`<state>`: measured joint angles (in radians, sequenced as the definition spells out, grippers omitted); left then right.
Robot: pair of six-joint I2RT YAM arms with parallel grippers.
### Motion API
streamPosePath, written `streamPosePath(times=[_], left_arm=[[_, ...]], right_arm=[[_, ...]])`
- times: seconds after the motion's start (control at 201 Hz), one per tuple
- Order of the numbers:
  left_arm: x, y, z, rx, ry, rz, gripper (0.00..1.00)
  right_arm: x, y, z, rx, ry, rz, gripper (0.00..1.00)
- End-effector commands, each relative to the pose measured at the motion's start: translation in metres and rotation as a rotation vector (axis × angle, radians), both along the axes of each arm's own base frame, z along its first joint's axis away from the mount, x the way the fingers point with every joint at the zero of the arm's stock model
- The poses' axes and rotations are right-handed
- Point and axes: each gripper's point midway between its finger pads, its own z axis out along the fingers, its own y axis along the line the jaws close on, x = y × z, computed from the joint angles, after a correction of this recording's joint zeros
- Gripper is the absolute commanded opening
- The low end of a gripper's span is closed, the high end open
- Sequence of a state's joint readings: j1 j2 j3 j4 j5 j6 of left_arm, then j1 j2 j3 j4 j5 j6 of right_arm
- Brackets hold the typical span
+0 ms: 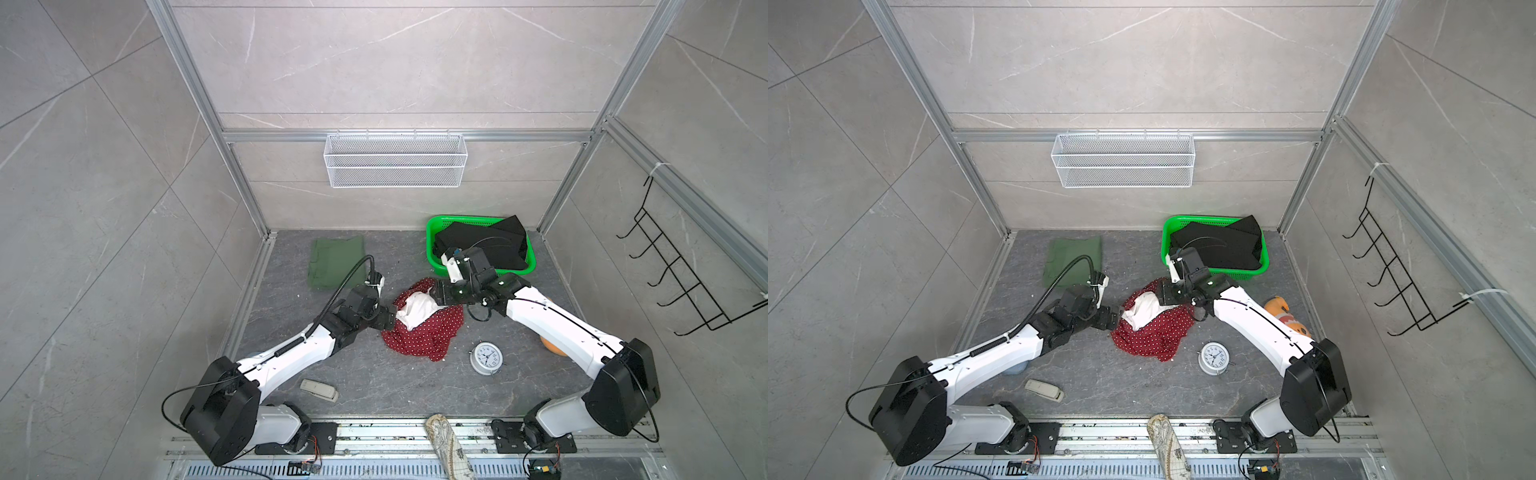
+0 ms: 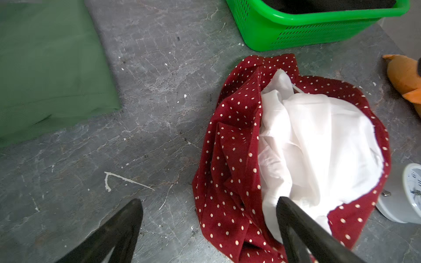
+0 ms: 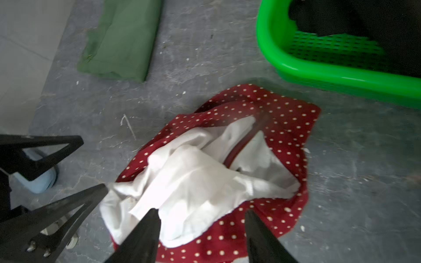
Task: Fold and stack skirts
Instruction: Flatten out the skirt at the center of the table.
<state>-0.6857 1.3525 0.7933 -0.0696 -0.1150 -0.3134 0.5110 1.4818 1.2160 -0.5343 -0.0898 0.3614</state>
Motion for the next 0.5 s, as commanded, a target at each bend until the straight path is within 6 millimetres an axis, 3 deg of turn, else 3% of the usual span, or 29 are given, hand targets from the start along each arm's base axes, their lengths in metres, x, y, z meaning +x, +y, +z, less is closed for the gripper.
streamPosePath(times=[0.0,0.115,0.279,0.424,0.498], left_arm=[[0.011,-0.019,0.014,-0.103,0.005,0.012,0.93],[0.012,-0.027,0.004,-0.132,0.035,0.001,0.91],[0.010,-0.036,-0.006,-0.160,0.071,-0.015,0.80],[0.008,-0.042,-0.013,-0.182,0.105,-0.028,0.67],[0.007,-0.047,-0.017,-0.200,0.124,-0.037,0.56]], right_arm=[[0.005,-0.018,-0.016,-0.022,0.047,-0.069,0.61],[0.013,-0.032,-0.031,-0.024,0.072,-0.115,0.61],[0.020,-0.047,-0.056,-0.047,0.119,-0.164,0.60],[0.019,-0.048,-0.079,-0.065,0.169,-0.163,0.59],[0.017,-0.043,-0.087,-0.043,0.184,-0.143,0.57]])
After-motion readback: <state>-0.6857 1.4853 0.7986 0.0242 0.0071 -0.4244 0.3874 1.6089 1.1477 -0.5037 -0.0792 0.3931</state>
